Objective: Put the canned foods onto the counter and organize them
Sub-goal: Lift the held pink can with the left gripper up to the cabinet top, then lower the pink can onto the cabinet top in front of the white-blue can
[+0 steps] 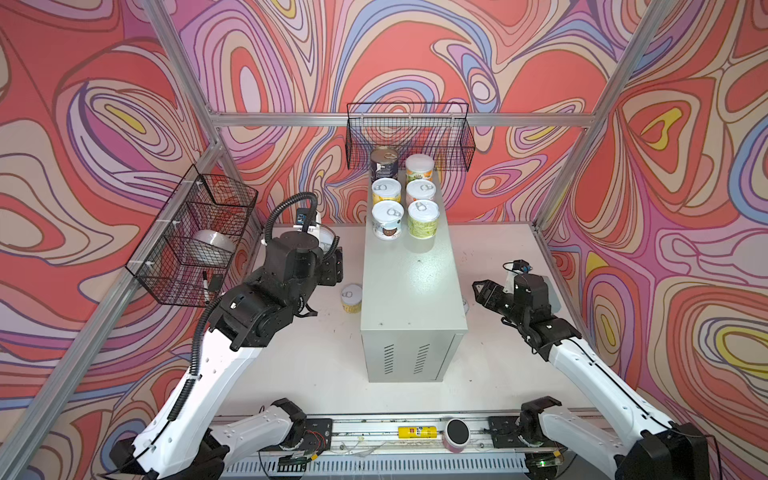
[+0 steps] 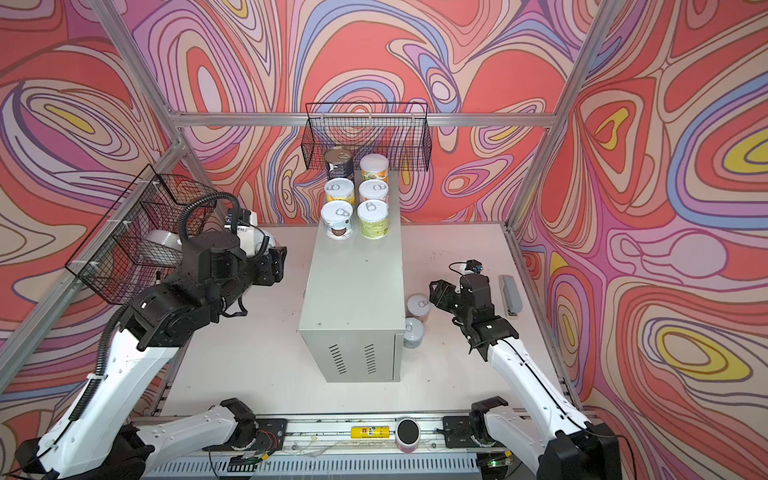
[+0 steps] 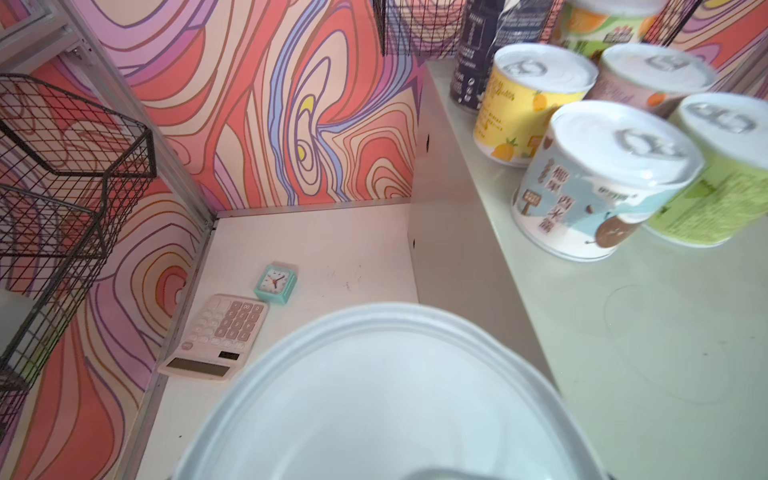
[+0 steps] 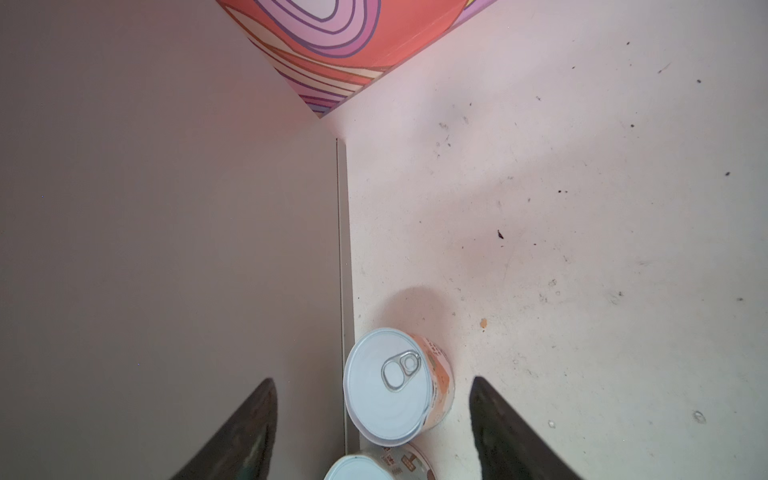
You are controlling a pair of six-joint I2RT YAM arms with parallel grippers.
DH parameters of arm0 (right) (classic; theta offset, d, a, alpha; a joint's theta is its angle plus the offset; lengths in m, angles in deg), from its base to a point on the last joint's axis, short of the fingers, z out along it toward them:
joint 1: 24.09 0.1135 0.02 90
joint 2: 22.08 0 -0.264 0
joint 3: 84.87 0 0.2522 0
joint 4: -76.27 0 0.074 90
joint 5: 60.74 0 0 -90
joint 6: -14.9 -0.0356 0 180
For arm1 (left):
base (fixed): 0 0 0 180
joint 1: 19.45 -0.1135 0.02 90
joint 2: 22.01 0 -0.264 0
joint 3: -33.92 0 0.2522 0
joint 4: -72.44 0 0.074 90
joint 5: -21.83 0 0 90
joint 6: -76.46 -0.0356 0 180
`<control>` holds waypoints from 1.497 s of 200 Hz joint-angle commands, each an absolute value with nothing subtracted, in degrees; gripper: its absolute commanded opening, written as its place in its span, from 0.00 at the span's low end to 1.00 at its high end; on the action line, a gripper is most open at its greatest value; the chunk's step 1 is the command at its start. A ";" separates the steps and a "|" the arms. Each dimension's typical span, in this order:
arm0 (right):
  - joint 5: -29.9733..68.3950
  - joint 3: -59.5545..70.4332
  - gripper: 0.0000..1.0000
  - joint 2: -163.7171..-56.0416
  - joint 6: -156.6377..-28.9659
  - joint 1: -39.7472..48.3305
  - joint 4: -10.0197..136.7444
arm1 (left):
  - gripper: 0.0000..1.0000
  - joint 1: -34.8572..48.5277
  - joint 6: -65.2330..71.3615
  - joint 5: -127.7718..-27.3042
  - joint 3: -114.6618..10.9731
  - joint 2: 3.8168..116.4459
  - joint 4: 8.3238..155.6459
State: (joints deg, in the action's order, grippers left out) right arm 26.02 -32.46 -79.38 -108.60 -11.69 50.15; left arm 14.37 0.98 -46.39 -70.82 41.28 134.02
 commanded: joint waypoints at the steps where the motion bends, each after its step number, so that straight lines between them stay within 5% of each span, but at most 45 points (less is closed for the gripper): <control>1: 26.98 -30.77 0.75 -78.25 -108.04 -11.87 48.83 | 0.00 14.65 -0.36 -50.98 -76.19 43.00 132.00; 84: 27.66 -30.41 0.75 -77.54 -107.89 -11.88 48.27 | 0.00 20.25 -2.76 -55.45 -97.00 55.51 144.62; 299: 27.85 -33.58 0.75 -77.27 -106.90 -11.87 50.23 | 0.00 26.60 -0.97 -52.30 -98.29 66.36 148.41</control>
State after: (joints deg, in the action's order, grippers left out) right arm 27.35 -32.55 -77.65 -107.55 -11.69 49.26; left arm 26.11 -1.31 -55.00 -95.41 65.23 148.27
